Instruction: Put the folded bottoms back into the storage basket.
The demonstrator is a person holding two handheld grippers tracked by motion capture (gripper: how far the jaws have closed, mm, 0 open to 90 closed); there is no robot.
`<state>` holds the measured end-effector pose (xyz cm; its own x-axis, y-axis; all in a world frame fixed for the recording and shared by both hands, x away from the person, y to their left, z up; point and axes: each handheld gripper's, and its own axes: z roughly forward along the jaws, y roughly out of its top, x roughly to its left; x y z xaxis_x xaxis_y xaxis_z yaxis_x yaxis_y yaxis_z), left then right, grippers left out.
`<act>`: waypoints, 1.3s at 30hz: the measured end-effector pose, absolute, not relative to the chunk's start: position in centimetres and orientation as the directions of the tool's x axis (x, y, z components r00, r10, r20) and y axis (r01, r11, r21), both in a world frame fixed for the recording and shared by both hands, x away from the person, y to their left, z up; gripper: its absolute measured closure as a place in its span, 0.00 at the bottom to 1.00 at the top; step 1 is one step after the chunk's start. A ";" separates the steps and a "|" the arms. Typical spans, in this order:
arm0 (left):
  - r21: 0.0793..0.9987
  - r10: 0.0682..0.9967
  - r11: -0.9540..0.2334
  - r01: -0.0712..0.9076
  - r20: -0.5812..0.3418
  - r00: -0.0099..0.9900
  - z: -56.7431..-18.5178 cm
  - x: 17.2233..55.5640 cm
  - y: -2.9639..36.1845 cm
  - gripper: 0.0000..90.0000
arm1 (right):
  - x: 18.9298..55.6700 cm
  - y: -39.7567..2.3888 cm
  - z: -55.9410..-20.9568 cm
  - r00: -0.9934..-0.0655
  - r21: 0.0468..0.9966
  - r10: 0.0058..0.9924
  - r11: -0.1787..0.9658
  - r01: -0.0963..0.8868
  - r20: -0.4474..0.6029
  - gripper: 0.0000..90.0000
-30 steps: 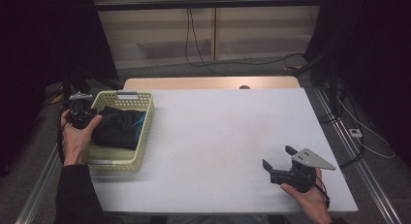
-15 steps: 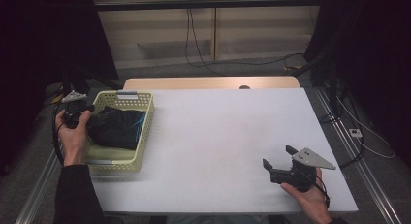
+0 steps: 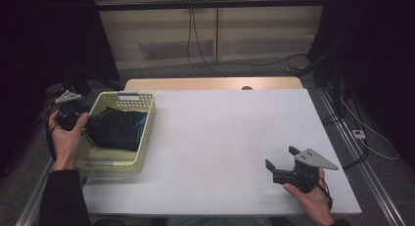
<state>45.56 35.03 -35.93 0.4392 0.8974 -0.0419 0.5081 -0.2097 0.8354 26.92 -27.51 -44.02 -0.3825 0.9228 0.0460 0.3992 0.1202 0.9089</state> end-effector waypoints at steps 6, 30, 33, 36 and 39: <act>0.863 0.909 -0.178 0.473 -0.040 0.415 -36.2 44.5 35.7 0.06 | 26.9 -27.5 -44.0 -0.384 0.909 0.922 0.121 0.400 0.047 0.06; 0.852 0.919 -0.218 0.476 0.015 0.394 -36.3 40.3 37.6 0.06 | 26.9 -27.5 -44.1 -0.380 0.909 0.924 0.123 0.399 0.042 0.06; 0.855 0.924 -0.204 0.477 0.007 0.381 -36.6 39.7 37.9 0.06 | 27.0 -27.5 -44.1 -0.380 0.907 0.924 0.120 0.403 0.046 0.06; 0.851 0.924 -0.206 0.483 0.007 0.382 -36.9 39.2 37.9 0.06 | 26.9 -27.5 -44.1 -0.380 0.907 0.924 0.122 0.402 0.044 0.06; 0.849 0.920 -0.211 0.484 0.006 0.391 -37.1 38.5 37.8 0.06 | 27.0 -27.5 -44.1 -0.379 0.907 0.924 0.121 0.403 0.045 0.06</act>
